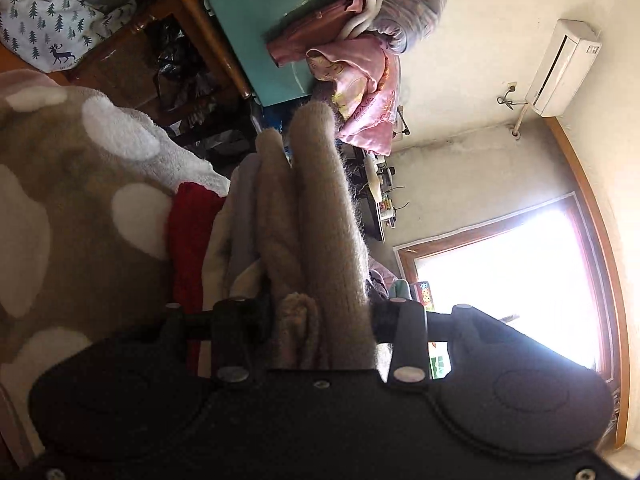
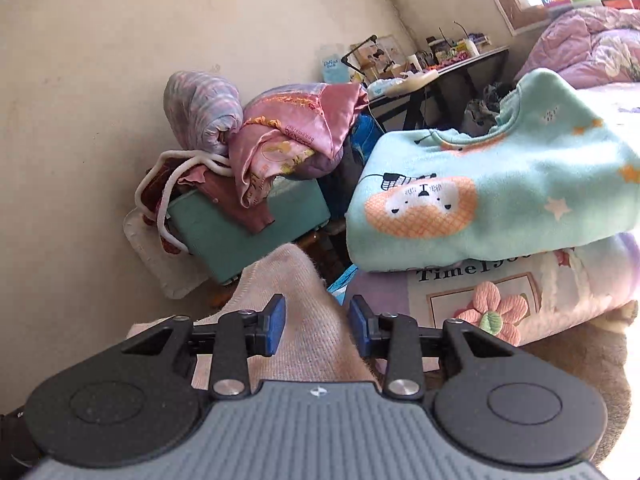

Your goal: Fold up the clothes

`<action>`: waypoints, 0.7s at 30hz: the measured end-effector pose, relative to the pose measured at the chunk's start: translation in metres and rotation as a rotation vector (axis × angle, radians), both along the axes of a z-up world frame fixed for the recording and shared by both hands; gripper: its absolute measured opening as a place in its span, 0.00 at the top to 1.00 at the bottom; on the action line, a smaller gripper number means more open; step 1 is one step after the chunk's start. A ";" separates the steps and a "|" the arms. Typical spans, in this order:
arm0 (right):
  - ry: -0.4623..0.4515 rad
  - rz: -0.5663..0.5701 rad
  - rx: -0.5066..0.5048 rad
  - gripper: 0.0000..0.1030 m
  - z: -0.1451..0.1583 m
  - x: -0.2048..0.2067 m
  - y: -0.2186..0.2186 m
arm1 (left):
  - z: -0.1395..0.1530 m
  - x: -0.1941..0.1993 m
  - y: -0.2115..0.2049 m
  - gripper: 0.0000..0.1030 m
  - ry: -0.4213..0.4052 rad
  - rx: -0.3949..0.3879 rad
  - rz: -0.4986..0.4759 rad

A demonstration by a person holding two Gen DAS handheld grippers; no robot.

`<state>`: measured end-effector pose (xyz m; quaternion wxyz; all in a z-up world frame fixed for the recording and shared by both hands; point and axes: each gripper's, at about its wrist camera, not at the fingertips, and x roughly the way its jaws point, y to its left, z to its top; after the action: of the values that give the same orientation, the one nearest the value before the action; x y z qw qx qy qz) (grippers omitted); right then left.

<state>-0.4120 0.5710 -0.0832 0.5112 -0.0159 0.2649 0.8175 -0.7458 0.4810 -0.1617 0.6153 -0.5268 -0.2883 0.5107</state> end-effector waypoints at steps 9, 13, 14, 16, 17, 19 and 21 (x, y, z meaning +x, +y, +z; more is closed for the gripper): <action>-0.168 0.067 0.039 0.65 -0.004 -0.026 -0.012 | -0.007 0.001 -0.003 0.60 0.083 -0.012 0.008; -0.215 0.055 0.036 0.66 -0.008 -0.032 -0.012 | 0.018 0.001 -0.028 0.61 0.258 0.046 0.000; -0.228 0.051 0.056 0.66 -0.005 -0.033 -0.016 | 0.028 0.003 -0.036 0.61 0.340 0.065 0.004; -0.253 0.059 0.134 0.64 0.001 -0.035 -0.032 | 0.040 0.009 -0.049 0.61 0.452 0.123 -0.010; -0.261 0.070 0.162 0.64 0.004 -0.036 -0.039 | 0.047 0.012 -0.056 0.61 0.505 0.152 -0.017; -0.292 0.083 0.226 0.64 0.007 -0.042 -0.051 | 0.048 0.024 -0.055 0.61 0.613 0.155 -0.037; -0.317 0.093 0.246 0.63 0.006 -0.048 -0.054 | 0.043 0.037 -0.046 0.61 0.708 0.119 -0.052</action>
<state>-0.4604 0.5172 -0.0776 0.5063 -0.0942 0.0784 0.8536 -0.7089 0.4352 -0.1191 0.7194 -0.2877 -0.0733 0.6279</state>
